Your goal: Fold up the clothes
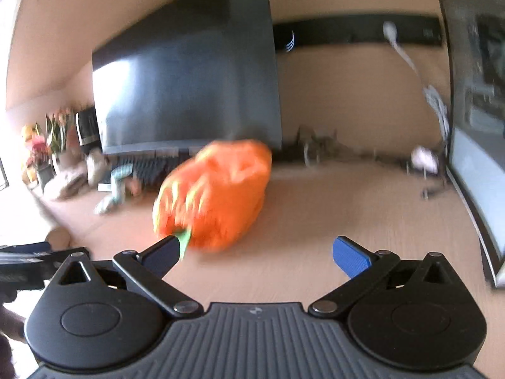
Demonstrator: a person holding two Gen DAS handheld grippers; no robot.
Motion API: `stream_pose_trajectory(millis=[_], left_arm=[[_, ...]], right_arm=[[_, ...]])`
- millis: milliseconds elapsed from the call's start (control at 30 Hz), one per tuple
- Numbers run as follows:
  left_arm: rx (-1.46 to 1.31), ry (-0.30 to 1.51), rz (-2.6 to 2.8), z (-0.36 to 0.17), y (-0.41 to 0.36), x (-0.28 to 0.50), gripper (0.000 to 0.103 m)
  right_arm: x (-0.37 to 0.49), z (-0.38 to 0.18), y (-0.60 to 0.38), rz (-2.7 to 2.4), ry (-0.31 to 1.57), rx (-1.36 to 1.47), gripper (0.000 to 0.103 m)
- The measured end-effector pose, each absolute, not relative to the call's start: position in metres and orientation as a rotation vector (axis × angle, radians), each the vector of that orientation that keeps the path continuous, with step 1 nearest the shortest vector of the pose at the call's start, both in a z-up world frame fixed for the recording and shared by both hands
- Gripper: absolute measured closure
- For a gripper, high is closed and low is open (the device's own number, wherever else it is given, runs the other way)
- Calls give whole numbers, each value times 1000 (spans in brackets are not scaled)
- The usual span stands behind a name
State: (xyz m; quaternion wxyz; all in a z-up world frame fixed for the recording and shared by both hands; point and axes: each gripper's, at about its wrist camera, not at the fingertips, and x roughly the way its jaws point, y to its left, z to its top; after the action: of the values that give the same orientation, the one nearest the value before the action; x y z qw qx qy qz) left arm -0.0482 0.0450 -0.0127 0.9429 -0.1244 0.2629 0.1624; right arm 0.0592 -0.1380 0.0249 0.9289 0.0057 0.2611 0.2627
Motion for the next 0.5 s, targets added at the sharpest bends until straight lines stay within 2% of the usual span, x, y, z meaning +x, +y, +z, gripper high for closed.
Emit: stream_pose_trajectory(millis=[133,500], left_arm=[[-207,524,328,-5,29,-51,0],[-221,566,399,0,23,-61,0]], right_arm=[[39,19,-141,530,485,-59,0],[26,19,-153,515,420,-39,0]])
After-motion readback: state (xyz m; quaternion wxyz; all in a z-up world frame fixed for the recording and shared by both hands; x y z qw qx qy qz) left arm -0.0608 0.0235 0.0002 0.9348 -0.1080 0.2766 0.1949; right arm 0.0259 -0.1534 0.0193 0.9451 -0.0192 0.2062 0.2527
